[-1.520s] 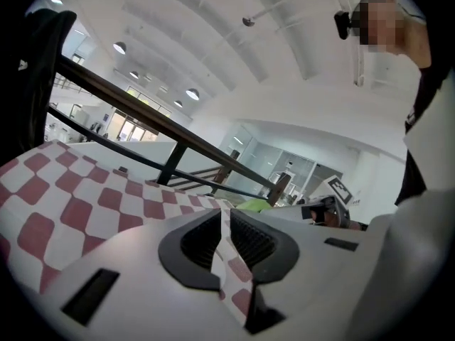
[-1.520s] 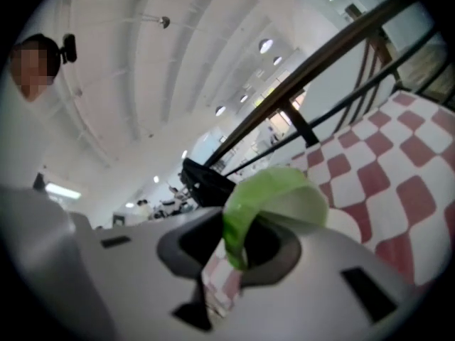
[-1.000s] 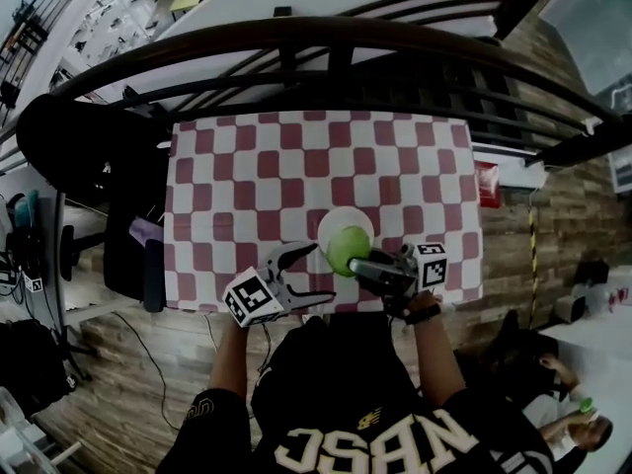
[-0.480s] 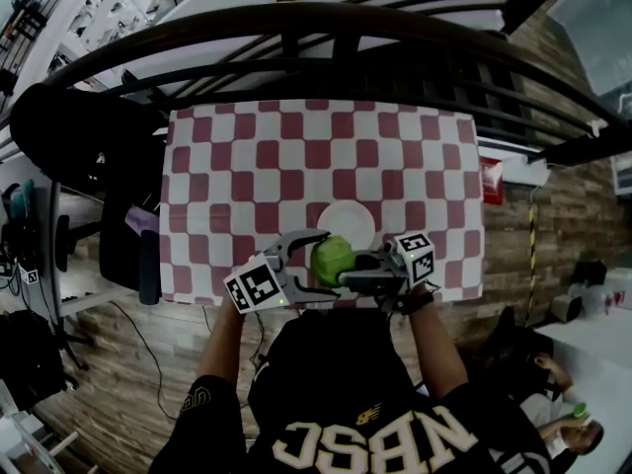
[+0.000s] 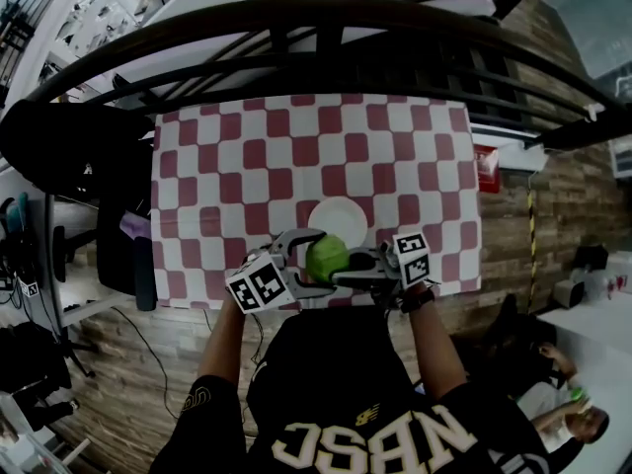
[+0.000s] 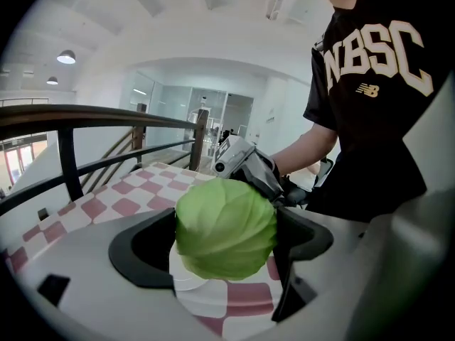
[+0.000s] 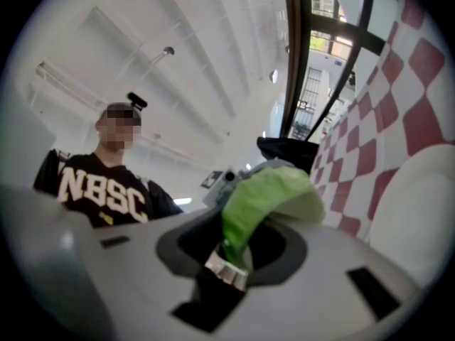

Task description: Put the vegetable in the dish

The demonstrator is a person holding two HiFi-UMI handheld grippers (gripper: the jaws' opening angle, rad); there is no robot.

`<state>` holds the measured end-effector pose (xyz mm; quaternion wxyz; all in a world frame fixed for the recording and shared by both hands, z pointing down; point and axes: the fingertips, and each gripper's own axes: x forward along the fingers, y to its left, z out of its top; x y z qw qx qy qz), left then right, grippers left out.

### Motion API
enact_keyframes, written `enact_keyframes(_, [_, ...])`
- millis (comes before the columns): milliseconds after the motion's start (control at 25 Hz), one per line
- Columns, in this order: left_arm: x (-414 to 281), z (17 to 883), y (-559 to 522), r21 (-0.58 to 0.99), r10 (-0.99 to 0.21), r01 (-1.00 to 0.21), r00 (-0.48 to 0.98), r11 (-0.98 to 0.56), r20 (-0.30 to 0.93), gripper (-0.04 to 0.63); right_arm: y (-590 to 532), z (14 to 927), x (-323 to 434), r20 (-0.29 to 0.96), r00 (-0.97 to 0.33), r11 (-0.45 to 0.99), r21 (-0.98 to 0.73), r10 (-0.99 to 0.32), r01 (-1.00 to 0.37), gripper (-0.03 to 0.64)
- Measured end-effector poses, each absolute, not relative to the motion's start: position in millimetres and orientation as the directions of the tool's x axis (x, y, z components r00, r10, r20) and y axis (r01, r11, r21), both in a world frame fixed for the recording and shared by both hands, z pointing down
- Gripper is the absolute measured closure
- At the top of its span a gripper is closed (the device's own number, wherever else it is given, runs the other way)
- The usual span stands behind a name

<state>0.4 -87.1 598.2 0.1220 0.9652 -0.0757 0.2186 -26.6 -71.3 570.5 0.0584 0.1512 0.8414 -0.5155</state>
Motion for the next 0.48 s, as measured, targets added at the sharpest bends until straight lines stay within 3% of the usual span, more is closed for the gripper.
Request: enact_keyframes(480, [23.3, 656.6, -87.6, 0.244, 0.002, -0.167, 0.822, -0.955, 0.569, 0.130, -72.9, 641.6, 15.5, 0.096, -0.978, 0.595, -0.803, 0.183, 0.032, 0.422])
